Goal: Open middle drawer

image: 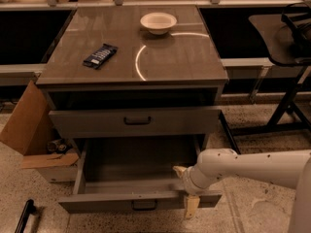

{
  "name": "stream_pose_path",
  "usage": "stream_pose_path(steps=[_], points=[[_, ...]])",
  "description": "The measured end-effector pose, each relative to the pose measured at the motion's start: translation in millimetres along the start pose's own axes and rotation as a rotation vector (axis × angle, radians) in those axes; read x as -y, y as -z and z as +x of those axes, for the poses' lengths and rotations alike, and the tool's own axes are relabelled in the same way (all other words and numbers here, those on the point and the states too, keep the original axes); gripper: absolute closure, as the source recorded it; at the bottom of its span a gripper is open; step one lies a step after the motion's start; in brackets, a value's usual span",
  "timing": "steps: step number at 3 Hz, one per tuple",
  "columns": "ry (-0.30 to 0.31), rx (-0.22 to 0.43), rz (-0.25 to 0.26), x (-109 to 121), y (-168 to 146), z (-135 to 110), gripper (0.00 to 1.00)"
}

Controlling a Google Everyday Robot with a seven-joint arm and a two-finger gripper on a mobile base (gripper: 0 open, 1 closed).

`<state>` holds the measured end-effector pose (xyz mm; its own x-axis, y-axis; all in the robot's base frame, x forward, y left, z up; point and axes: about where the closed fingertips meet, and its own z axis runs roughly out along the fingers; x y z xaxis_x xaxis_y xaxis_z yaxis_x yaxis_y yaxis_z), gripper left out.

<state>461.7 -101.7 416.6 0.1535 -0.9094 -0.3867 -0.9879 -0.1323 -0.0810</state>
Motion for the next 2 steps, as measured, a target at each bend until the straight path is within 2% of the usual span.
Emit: stream_pose_path(steps=[1, 2], points=[[-0.056, -0.067, 0.057, -5, 49, 22, 0.0], [-0.092, -0.132, 0.126, -8, 98, 29, 0.0]])
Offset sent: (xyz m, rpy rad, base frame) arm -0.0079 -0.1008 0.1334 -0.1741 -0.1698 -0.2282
